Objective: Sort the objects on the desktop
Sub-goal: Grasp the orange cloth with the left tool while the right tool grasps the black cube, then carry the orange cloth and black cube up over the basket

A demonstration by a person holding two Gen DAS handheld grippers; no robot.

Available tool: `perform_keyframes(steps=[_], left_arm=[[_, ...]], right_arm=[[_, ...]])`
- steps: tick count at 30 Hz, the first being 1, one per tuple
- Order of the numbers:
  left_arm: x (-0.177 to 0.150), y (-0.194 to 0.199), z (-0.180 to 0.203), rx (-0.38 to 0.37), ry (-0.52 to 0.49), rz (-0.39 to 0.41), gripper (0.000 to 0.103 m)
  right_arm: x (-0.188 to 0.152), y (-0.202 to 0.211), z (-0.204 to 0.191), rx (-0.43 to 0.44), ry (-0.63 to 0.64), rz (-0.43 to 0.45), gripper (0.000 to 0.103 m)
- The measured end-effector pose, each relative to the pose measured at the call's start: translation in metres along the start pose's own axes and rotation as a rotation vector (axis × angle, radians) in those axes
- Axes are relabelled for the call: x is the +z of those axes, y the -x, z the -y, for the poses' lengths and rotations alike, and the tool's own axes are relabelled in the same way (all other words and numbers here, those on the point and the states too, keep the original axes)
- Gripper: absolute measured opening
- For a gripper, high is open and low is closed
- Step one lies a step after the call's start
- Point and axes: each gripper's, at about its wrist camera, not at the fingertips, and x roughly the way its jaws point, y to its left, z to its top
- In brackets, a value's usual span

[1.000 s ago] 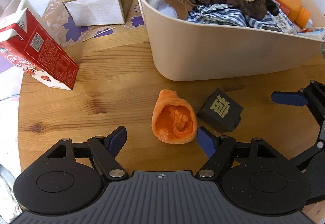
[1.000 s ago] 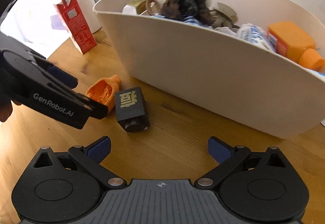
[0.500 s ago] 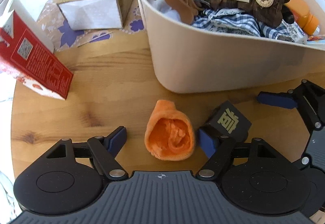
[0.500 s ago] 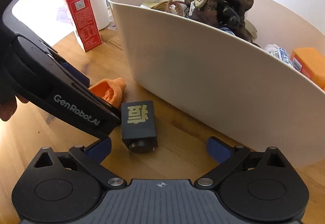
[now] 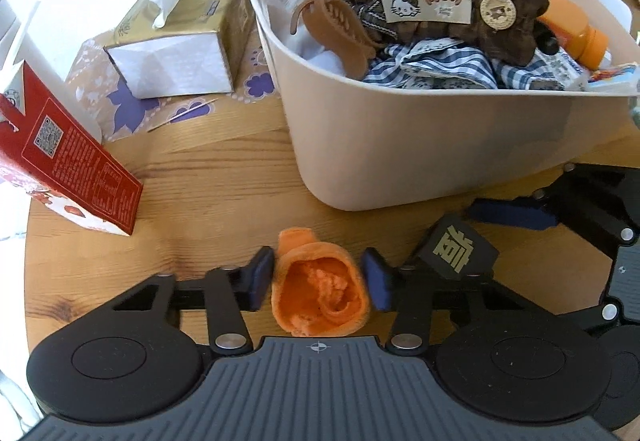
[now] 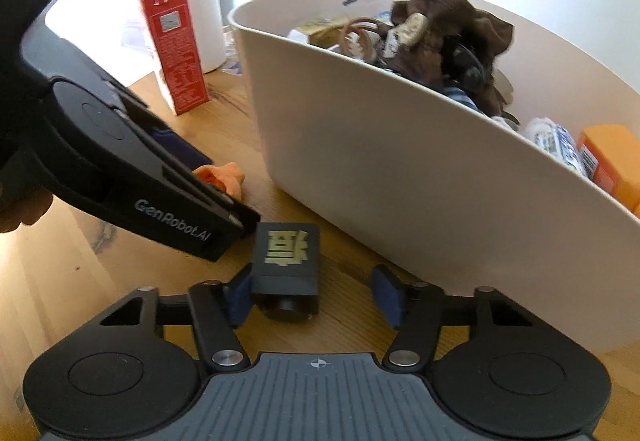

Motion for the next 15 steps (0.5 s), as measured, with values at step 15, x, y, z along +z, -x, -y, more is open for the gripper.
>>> perform_keyframes(steps=[15], left_arm=[[-0.021, 0.018, 0.009, 0.034, 0.041, -0.076, 0.016]], right_arm=[[-0.029, 0.031, -0.003, 0.043, 0.003, -0.035, 0.029]])
